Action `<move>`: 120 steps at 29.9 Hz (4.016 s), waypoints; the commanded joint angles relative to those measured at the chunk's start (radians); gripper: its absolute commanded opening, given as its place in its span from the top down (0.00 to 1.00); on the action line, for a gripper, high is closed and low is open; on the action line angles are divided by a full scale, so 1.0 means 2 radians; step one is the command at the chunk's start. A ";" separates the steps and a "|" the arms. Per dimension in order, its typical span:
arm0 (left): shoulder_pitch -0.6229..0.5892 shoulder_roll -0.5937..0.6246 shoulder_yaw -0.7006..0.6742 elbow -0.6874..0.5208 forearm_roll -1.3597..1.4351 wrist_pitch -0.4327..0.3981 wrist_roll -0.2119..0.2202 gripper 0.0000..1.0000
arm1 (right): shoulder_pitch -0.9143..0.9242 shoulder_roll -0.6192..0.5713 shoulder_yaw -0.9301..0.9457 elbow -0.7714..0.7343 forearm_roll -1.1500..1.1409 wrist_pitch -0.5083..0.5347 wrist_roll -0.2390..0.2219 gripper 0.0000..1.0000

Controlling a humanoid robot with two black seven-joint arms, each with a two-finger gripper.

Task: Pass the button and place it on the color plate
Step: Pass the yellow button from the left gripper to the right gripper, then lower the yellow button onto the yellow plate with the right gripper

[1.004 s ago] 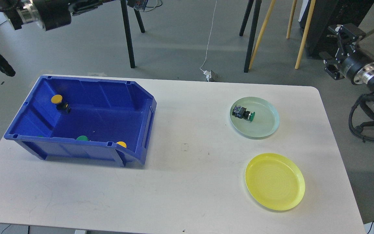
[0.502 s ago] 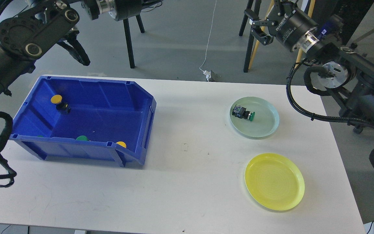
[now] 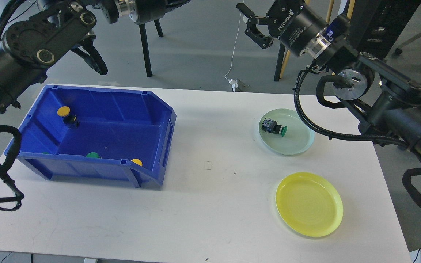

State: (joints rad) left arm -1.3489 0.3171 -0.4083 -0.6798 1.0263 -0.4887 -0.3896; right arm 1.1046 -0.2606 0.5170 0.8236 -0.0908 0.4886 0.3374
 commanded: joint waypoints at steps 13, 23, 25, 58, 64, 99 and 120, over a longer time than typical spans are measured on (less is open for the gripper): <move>-0.008 -0.014 0.001 -0.001 0.001 0.000 0.000 0.61 | 0.003 0.011 0.000 -0.001 -0.001 0.000 0.002 0.26; -0.008 -0.015 0.002 -0.001 0.001 0.000 0.001 0.61 | 0.005 0.012 0.008 -0.002 -0.002 0.000 0.005 0.77; -0.008 -0.015 0.002 -0.001 0.001 0.000 0.001 0.61 | 0.005 0.012 0.008 -0.001 -0.002 0.000 0.005 0.79; -0.001 0.032 0.001 0.019 0.011 0.000 0.010 0.01 | -0.071 -0.203 -0.133 0.050 -0.008 0.000 -0.004 0.81; -0.017 0.027 -0.003 0.028 0.008 0.000 0.005 0.01 | -0.167 -0.281 -0.198 0.141 -0.036 0.000 -0.002 0.81; -0.027 0.020 -0.004 0.025 0.007 0.000 0.005 0.01 | -0.303 -0.327 -0.144 0.186 -0.106 0.000 0.001 0.04; -0.053 0.005 -0.005 0.025 0.005 0.000 0.009 0.01 | -0.088 -0.176 0.078 -0.085 -0.106 -0.033 -0.084 0.01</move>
State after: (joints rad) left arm -1.4541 0.3282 -0.4191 -0.6287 1.0353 -0.4885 -0.3717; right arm 0.8872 -0.6691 0.6579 0.7252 -0.3052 0.4311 0.1633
